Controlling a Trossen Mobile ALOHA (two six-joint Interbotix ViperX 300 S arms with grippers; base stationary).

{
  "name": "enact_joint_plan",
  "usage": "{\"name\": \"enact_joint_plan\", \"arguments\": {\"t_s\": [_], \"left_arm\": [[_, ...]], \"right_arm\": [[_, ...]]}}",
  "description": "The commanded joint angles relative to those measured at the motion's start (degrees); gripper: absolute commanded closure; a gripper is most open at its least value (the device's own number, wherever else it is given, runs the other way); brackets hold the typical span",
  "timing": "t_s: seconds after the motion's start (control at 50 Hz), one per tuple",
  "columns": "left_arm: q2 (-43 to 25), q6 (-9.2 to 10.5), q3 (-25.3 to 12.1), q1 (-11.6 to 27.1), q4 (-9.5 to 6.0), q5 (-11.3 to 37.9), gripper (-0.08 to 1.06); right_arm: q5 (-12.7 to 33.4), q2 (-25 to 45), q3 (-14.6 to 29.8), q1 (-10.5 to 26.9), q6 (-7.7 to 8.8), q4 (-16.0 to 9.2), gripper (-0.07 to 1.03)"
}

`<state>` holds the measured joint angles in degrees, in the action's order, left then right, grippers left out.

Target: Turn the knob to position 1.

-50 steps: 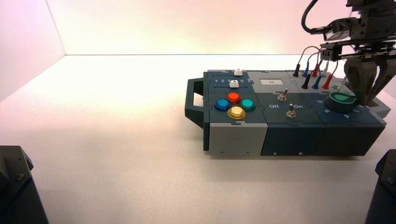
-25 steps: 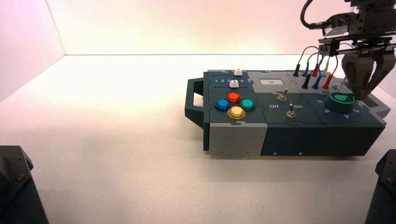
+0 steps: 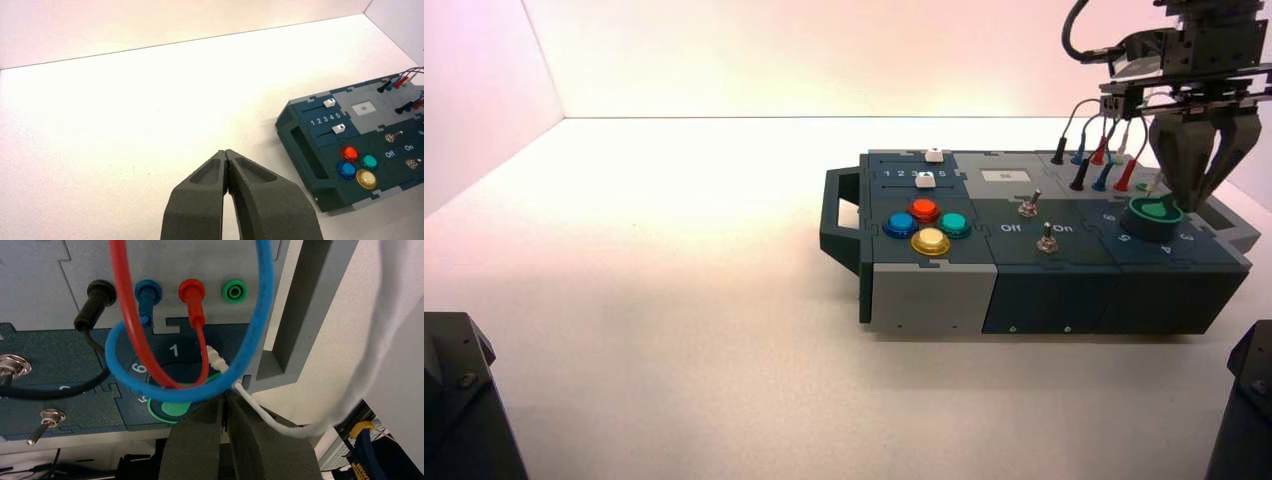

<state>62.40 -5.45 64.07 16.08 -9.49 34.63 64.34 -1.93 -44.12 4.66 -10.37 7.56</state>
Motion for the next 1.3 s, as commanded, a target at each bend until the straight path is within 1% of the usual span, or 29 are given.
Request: {"name": "enact_joint_plan", "arguments": {"t_s": [0.02, 0.56, 1.3], "left_arm": [[-0.18, -0.09, -1.32, -0.26, 0.09, -0.44, 1.01], [-0.18, -0.09, -1.32, -0.18, 0.09, -0.44, 1.01], [-0.18, -0.09, -1.32, -0.18, 0.18, -0.53, 1.01]], "right_arm": [[0.09, -0.44, 1.58, -0.35, -0.44, 0.18, 0.98], [0.09, 1.05, 4.04, -0.26, -0.26, 0.35, 0.98], [0.09, 2.46, 5.63, 0.09, -0.26, 0.26, 0.98]]}}
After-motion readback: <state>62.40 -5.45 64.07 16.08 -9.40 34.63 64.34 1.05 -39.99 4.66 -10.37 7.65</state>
